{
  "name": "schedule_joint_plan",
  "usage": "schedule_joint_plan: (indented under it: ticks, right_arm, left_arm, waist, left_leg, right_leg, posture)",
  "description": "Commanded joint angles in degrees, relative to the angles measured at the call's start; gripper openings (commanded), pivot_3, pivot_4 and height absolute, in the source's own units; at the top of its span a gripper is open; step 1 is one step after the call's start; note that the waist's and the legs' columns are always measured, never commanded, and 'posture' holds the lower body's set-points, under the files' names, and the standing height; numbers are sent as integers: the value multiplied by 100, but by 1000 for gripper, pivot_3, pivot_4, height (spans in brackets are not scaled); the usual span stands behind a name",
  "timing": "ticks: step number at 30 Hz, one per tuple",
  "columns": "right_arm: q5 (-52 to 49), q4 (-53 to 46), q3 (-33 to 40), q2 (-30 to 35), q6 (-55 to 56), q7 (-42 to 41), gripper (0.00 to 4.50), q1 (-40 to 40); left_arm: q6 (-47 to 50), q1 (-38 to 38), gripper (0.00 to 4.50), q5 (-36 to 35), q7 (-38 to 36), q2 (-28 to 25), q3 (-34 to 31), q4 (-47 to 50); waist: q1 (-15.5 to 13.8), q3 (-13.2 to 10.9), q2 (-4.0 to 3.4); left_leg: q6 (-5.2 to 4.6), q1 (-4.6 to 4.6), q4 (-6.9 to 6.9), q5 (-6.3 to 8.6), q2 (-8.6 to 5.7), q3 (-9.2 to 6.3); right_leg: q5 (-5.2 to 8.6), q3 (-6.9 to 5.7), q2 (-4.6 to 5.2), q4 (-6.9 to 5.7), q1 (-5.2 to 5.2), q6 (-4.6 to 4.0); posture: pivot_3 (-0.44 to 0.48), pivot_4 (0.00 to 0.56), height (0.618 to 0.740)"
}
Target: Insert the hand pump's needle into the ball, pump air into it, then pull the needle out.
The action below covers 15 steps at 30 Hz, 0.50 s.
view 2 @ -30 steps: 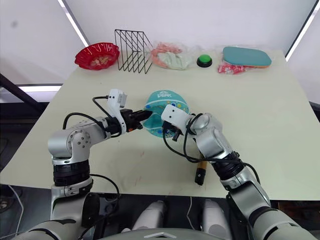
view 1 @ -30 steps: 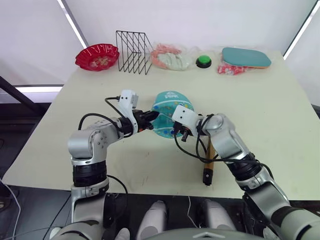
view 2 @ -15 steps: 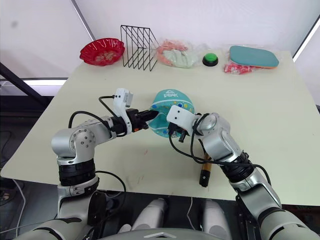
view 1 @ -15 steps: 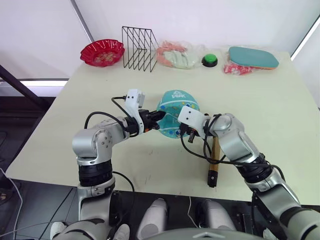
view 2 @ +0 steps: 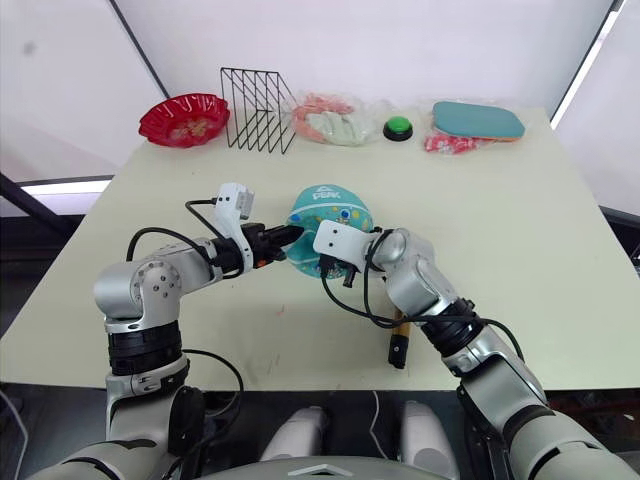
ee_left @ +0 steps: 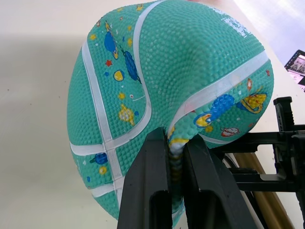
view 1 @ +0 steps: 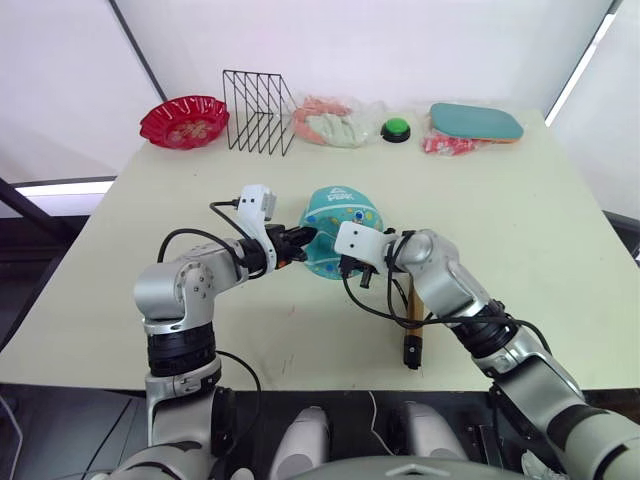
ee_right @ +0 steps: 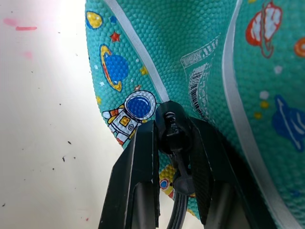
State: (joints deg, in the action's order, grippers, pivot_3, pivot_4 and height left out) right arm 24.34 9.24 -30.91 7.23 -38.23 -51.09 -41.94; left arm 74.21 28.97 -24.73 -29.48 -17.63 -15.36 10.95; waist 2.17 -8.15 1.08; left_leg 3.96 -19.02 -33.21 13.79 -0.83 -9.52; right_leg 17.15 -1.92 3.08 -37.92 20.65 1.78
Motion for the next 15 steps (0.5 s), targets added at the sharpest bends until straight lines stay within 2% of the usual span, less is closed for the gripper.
schedule_joint_plan:
  ticks: [1, 5, 7, 12, 15]
  right_arm:
    - [-159, 835, -674, -635, 456, -12, 337, -51]
    - [-108, 1671, -666, -1030, 738, 96, 337, -208]
    - [4, 2353, -716, -1273, 1003, 182, 337, -303]
    - [242, 3565, -603, -1658, 1455, 389, 337, -450]
    - [384, 4547, -481, -1875, 1736, 672, 337, -581]
  left_arm:
    - [513, -260, 0, -470, -315, 430, 899, -364]
    - [487, -311, 0, -436, -299, 428, 912, -378]
    - [492, -347, 0, -416, -291, 440, 922, -351]
    - [555, -424, 0, -400, -273, 478, 899, -228]
    - [603, -466, 0, -428, -245, 476, 869, -146]
  waist:
    - [20, 10, 2]
    - [63, 47, 4]
    - [111, 63, 7]
    - [222, 131, -17]
    - [327, 165, -46]
  left_leg:
    - [12, 15, 5, 11, 0, 18]
    - [-16, 63, 7, 38, 0, 62]
    - [-36, 129, 7, 56, 1, 73]
    - [-83, 214, 5, 87, -11, 104]
    - [-91, 220, -17, 97, -13, 103]
  right_leg:
    - [-3, 17, 2, -1, -12, 5]
    - [4, 82, 10, 1, -39, -6]
    - [5, 130, 19, 5, -65, -8]
    - [7, 120, 99, 28, -71, -9]
    - [7, 101, 108, 63, -71, -9]
  posture:
    - [0, 150, 740]
    - [0, 150, 740]
    - [0, 150, 740]
    - [0, 150, 740]
    - [0, 150, 740]
